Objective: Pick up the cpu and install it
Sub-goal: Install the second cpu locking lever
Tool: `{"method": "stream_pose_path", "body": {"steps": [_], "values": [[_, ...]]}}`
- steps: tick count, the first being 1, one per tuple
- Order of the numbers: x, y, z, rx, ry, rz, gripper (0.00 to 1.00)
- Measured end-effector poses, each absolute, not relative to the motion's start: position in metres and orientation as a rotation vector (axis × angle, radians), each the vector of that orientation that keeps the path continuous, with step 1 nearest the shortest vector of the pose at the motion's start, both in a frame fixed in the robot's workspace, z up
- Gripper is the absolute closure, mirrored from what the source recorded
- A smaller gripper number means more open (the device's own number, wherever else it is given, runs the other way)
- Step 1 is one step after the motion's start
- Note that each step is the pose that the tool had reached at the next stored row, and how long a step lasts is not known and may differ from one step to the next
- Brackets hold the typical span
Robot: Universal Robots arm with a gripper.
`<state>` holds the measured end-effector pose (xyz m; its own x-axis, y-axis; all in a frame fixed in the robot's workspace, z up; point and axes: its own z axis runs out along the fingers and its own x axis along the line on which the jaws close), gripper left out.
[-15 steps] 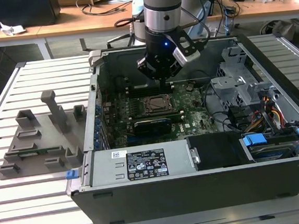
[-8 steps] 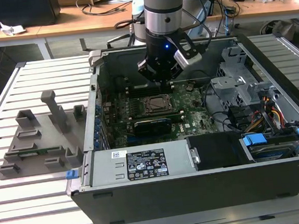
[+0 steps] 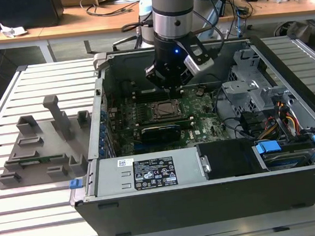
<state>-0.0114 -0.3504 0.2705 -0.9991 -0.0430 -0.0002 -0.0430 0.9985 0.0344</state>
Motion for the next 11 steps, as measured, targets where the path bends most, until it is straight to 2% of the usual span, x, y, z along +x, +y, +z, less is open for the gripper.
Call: {"method": "stream_pose_path", "body": {"steps": [11], "values": [[-0.0114, -0.3582, 0.2698, 0.068, -3.14, -0.054, 0.89]]}}
